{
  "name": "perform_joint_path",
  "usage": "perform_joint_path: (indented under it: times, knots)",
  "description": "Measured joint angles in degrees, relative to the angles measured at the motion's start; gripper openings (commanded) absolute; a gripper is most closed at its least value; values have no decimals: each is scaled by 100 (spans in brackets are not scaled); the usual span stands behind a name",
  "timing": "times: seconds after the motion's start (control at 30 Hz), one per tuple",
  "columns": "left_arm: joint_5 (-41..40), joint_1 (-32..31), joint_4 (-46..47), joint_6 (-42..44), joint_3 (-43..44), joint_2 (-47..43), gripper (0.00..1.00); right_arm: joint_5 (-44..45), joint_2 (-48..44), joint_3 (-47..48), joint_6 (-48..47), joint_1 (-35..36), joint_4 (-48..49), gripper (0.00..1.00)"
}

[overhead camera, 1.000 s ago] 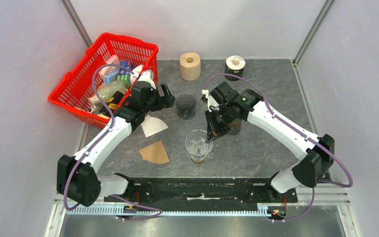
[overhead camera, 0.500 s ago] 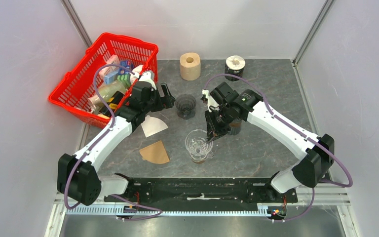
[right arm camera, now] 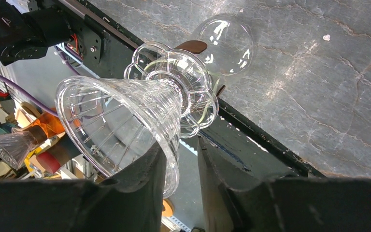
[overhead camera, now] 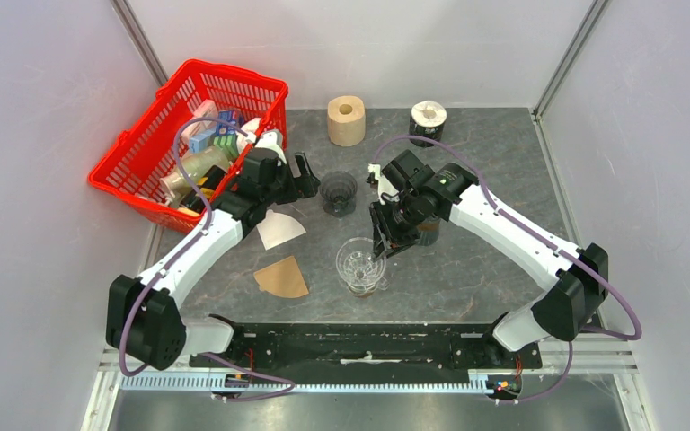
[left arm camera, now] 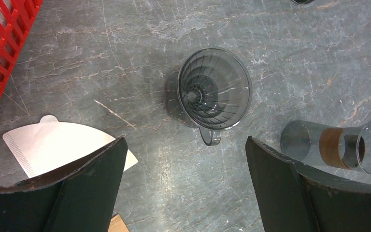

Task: Place the coffee filter in the dripper

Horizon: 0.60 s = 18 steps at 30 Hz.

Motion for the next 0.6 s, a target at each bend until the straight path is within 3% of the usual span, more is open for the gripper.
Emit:
perform_joint_path:
  times: [0.4, 0.47, 0.53, 0.6]
  knots:
    - [116, -9, 0, 0, 0, 28, 99, 4, -15, 74, 7, 0, -2, 68]
    - [122, -22, 0, 0, 0, 33, 99, 13, -20, 168, -15, 0, -2, 79]
    - [144, -33, 0, 0, 0, 35, 100, 90, -48, 295, -66, 0, 2, 96]
    - [175, -37, 2, 0, 0, 35, 100, 319, -160, 382, -120, 0, 35, 97]
